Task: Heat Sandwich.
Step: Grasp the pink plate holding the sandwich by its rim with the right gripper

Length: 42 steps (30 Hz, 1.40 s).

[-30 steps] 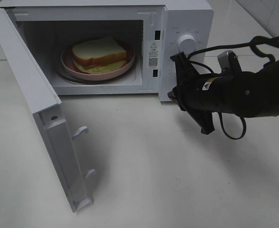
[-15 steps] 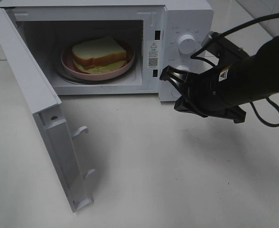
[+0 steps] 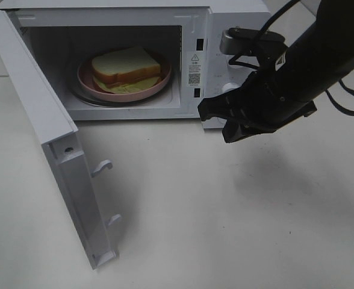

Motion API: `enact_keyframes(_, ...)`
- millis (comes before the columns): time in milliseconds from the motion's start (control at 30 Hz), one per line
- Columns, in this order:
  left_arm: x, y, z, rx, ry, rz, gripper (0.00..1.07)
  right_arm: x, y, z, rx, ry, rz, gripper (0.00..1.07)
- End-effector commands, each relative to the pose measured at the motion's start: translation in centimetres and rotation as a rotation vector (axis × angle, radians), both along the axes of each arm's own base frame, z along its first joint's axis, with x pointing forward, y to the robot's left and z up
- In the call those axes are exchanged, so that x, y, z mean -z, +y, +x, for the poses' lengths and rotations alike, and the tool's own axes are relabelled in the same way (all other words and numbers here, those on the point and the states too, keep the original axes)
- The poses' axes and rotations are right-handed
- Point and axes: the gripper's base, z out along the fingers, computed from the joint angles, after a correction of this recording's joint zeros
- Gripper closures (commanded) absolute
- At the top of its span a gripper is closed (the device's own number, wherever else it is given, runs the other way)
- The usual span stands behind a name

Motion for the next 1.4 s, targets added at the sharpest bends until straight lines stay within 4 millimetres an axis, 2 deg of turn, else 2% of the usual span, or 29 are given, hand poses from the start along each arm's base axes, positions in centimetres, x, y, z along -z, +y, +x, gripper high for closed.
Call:
enact_keyframes(33,-0.1,-0.1,-0.1,-0.001,-0.016,-0.006,0.09,-1.1,-0.1,-0.1,-0.134,-0.015,-0.058,1.04)
enact_keyframes(100,-0.1,-0.1,-0.1,-0.001,-0.016,-0.006,0.09,-1.2,-0.1,-0.1,-0.178,-0.021,-0.078,1.04)
enact_keyframes(167,-0.1,-0.1,-0.1,-0.001,-0.016,-0.006,0.09,-1.4,-0.3,-0.3,-0.36,-0.035,-0.164,1.04)
enact_keyframes(233,-0.1,-0.1,-0.1,-0.001,-0.016,-0.006,0.09,-1.5,-0.4,-0.4,-0.419,-0.043,-0.19,1.04)
enact_keyframes(267,-0.1,-0.1,-0.1,-0.001,-0.016,-0.006,0.09,-1.5,-0.5,-0.6,-0.556,-0.047,-0.242,1.04)
enact_keyframes(333,-0.1,-0.1,-0.1,-0.001,-0.016,-0.006,0.09,-1.4,-0.6,-0.9,-0.705,-0.057,-0.286,1.04)
enact_keyframes(400,-0.1,-0.1,-0.1,-0.001,-0.016,-0.006,0.09,-1.4,-0.7,-1.0,-0.766,-0.063,-0.302,1.04)
enact_keyframes(433,-0.1,-0.1,-0.1,-0.001,-0.016,-0.006,0.09,-1.4,-0.7,-1.1,-0.902,-0.09,-0.333,1.04)
enact_keyframes(500,-0.1,-0.1,-0.1,-0.001,-0.016,-0.006,0.09,-1.4,-0.7,-1.2,-1.037,-0.122,-0.366,1.03)
enact_keyframes(567,-0.1,-0.1,-0.1,-0.001,-0.016,-0.006,0.09,-1.3,-0.7,-1.2,-1.092,-0.139,-0.379,1.03)
enact_keyframes(600,-0.1,-0.1,-0.1,-0.001,-0.016,-0.006,0.09,-1.3,-0.7,-1.2,-1.215,-0.174,-0.409,1.03)
enact_keyframes(700,-0.1,-0.1,-0.1,-0.001,-0.016,-0.006,0.09,-1.4,-0.7,-1.2,-1.355,-0.227,-0.444,1.03)
enact_keyframes(1167,-0.1,-0.1,-0.1,-0.001,-0.016,-0.006,0.09,-1.4,-1.3,-0.5,-1.445,-0.266,-0.574,0.98)
enact_keyframes(1267,-0.1,-0.1,-0.1,-0.001,-0.016,-0.006,0.09,-1.4,-1.3,-0.4,-1.446,-0.283,-0.594,0.9)
enact_keyframes(1300,-0.1,-0.1,-0.1,-0.001,-0.016,-0.006,0.09,-1.4,-1.3,-0.3,-1.441,-0.288,-0.595,0.82)
enact_keyframes(1333,-0.1,-0.1,-0.1,-0.001,-0.016,-0.006,0.09,-1.4,-1.3,-0.3,-1.441,-0.288,-0.595,0.82)
enact_keyframes(1400,-0.1,-0.1,-0.1,-0.001,-0.016,-0.006,0.09,-1.5,-1.2,-0.2,-1.427,-0.301,-0.597,0.72)
